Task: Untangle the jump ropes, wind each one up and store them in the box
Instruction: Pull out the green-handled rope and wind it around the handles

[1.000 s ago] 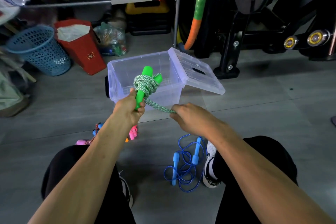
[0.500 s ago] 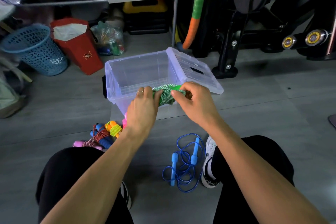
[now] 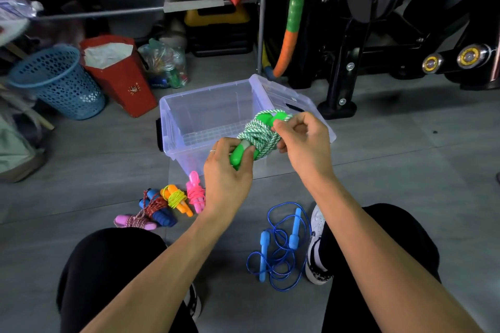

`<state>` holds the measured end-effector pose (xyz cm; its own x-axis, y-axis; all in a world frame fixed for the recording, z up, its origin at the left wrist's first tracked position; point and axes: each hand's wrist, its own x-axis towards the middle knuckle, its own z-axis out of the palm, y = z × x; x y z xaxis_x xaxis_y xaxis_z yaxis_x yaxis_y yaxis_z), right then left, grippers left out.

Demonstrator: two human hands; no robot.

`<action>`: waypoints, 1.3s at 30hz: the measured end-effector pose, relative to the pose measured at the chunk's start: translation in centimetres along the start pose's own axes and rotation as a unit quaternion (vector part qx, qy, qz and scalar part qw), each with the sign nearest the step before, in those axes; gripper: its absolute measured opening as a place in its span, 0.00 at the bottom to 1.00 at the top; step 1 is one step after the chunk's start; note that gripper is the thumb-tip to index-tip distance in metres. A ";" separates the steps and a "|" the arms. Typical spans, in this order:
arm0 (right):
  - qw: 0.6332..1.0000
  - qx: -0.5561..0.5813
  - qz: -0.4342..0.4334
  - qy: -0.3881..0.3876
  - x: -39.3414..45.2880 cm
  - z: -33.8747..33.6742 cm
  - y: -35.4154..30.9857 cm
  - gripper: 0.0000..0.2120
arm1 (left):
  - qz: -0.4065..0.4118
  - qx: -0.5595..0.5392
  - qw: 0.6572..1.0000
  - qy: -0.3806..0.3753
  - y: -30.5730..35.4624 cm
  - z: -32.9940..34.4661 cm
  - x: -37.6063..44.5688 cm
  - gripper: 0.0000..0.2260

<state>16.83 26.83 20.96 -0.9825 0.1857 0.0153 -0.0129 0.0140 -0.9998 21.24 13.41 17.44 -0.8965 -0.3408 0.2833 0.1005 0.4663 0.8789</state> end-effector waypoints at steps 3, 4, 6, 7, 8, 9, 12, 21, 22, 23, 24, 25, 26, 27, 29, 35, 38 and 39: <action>0.999 -0.021 -0.031 0.015 0.1 0.0 0.3 0.08 | -0.070 -0.072 0.995 -0.004 0.6 0.3 -0.5 0.04; 0.998 -0.045 -0.047 0.017 0.1 0.0 0.5 0.08 | -0.093 -0.097 0.991 0.002 0.7 0.4 -0.4 0.04; 0.994 -0.077 -0.078 0.018 -0.1 0.2 0.6 0.08 | -0.143 -0.134 0.980 0.019 0.8 0.4 -0.2 0.04; 0.992 -0.083 -0.094 0.016 -0.2 0.3 0.6 0.08 | -0.169 -0.153 0.973 0.026 0.9 0.3 0.0 0.05; 0.990 -0.083 -0.110 0.011 -0.3 0.5 0.6 0.08 | -0.184 -0.179 0.966 0.030 1.0 0.3 0.2 0.05; 0.989 -0.081 -0.123 0.008 -0.3 0.6 0.6 0.07 | -0.183 -0.207 0.961 0.031 1.2 0.3 0.2 0.06; 0.986 -0.081 -0.145 0.018 -0.2 0.6 0.7 0.03 | -0.129 -0.205 0.970 0.012 1.6 0.3 -0.3 0.09; 0.901 -0.271 -0.333 0.059 -0.5 0.5 1.6 0.07 | 0.195 0.073 0.977 0.045 1.4 0.5 -0.9 0.10; 0.890 -0.287 -0.351 0.054 -0.5 0.5 1.6 0.08 | 0.197 0.079 0.976 0.044 1.5 0.4 -0.9 0.10; 0.880 -0.298 -0.367 0.047 -0.6 0.5 1.6 0.09 | 0.195 0.081 0.977 0.042 1.4 0.3 -0.8 0.11; 0.874 -0.305 -0.378 0.040 -0.6 0.5 1.6 0.09 | 0.192 0.081 0.977 0.042 1.3 0.2 -0.7 0.11; 0.870 -0.309 -0.384 0.034 -0.6 0.5 1.6 0.09 | 0.192 0.082 0.977 0.042 1.2 0.1 -0.6 0.11; 0.868 -0.312 -0.384 0.027 -0.5 0.4 1.5 0.09 | 0.195 0.082 0.977 0.041 1.0 0.0 -0.5 0.11; 0.869 -0.313 -0.383 0.020 -0.5 0.4 1.4 0.09 | 0.199 0.082 0.976 0.038 0.8 -0.1 -0.5 0.11; 0.871 -0.310 -0.380 -0.001 -0.3 0.2 1.2 0.10 | 0.210 0.082 0.974 0.030 0.5 -0.2 -0.5 0.11; 0.887 -0.317 -0.329 -0.062 0.1 -0.2 0.8 0.13 | 0.260 0.081 0.962 -0.003 0.0 -0.8 -0.4 0.09; 0.877 -0.352 -0.316 -0.088 -0.1 -0.3 0.9 0.08 | 0.265 0.088 0.960 -0.021 -0.3 -0.8 -0.5 0.10; 0.875 -0.359 -0.314 -0.089 -0.2 -0.2 0.9 0.07 | 0.262 0.085 0.961 -0.023 -0.3 -0.8 -0.5 0.10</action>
<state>17.10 27.02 20.05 -0.8378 -0.2343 0.4931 -0.5028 0.6832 -0.5296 22.02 12.78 17.30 -0.7607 0.0124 0.6490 0.4753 0.6915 0.5439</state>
